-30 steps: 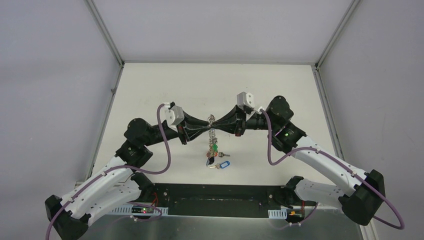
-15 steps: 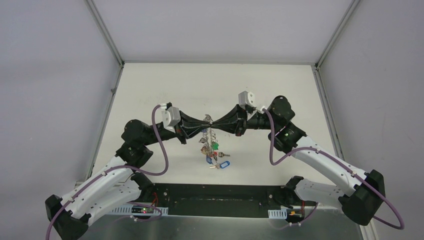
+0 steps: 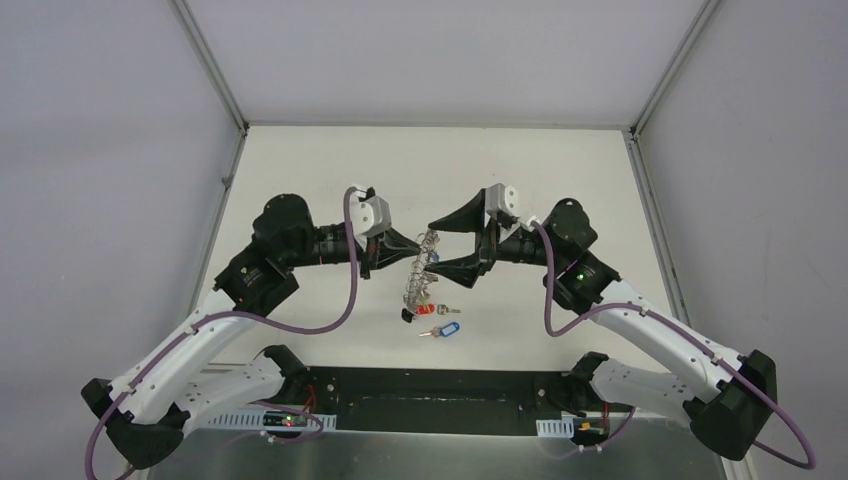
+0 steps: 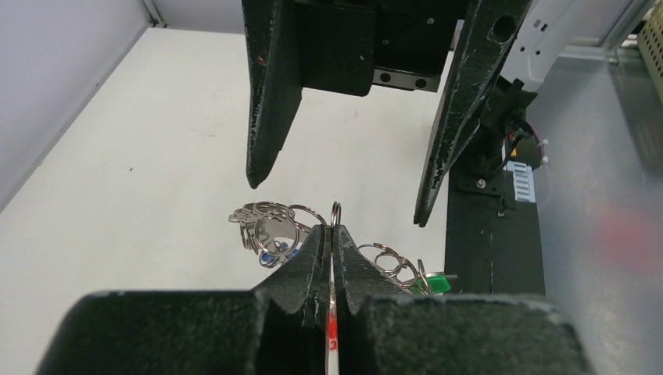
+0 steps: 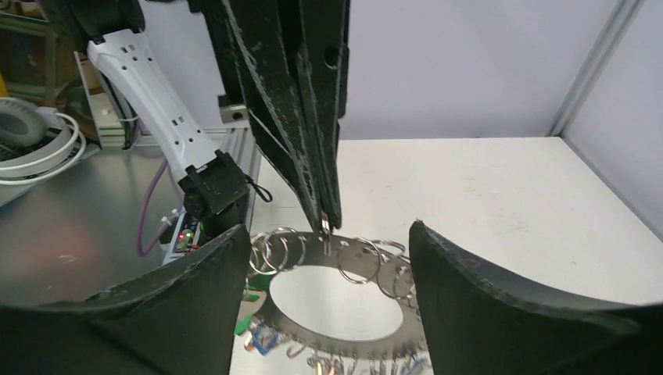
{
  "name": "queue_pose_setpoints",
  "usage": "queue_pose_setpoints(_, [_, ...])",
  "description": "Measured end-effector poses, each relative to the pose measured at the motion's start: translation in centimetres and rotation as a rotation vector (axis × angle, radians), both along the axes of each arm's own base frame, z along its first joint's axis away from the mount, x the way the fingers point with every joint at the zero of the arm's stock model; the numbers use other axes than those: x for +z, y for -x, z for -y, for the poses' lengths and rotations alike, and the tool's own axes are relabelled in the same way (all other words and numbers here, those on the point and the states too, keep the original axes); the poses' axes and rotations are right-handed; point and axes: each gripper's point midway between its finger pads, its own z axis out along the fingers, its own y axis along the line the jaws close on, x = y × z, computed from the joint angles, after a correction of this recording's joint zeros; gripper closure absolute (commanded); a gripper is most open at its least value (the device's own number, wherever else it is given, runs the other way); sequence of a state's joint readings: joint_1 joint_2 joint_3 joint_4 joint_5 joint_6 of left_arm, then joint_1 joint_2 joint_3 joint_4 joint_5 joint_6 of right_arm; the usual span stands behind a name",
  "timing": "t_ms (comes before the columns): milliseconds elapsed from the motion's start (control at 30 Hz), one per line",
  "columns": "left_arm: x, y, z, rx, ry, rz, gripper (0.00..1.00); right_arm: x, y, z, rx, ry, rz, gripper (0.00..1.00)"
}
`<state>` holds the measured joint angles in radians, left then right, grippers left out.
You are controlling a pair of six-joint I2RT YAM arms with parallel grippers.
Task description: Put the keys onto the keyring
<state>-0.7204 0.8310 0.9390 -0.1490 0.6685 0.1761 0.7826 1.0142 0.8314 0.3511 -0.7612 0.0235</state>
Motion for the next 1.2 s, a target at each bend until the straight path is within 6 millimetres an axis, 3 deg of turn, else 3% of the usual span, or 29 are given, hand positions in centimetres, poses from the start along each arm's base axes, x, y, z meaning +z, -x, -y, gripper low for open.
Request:
queue_pose_setpoints(133, [0.3, -0.3, -0.3, 0.000, -0.103, 0.000, 1.00, -0.5, -1.1, 0.1, -0.062, 0.016, -0.027, 0.26])
queue_pose_setpoints(533, [-1.6, -1.2, -1.8, 0.012, -0.392, -0.020, 1.00, -1.4, -2.1, -0.9, -0.063, 0.064, -0.081, 0.55])
queue_pose_setpoints(767, [-2.1, -1.5, -2.3, 0.010, -0.459, -0.009, 1.00, -2.5, -1.7, -2.2, 0.005, 0.091, -0.128, 0.67])
queue_pose_setpoints(1067, [-2.9, -1.4, -2.4, 0.001, -0.485, -0.024, 1.00, -3.1, -1.3, -3.8, 0.071, 0.111, -0.152, 0.73])
queue_pose_setpoints(1200, [-3.0, -1.3, -2.5, -0.003, -0.492, -0.022, 1.00, -3.6, -1.2, -4.1, 0.088, 0.124, -0.166, 0.87])
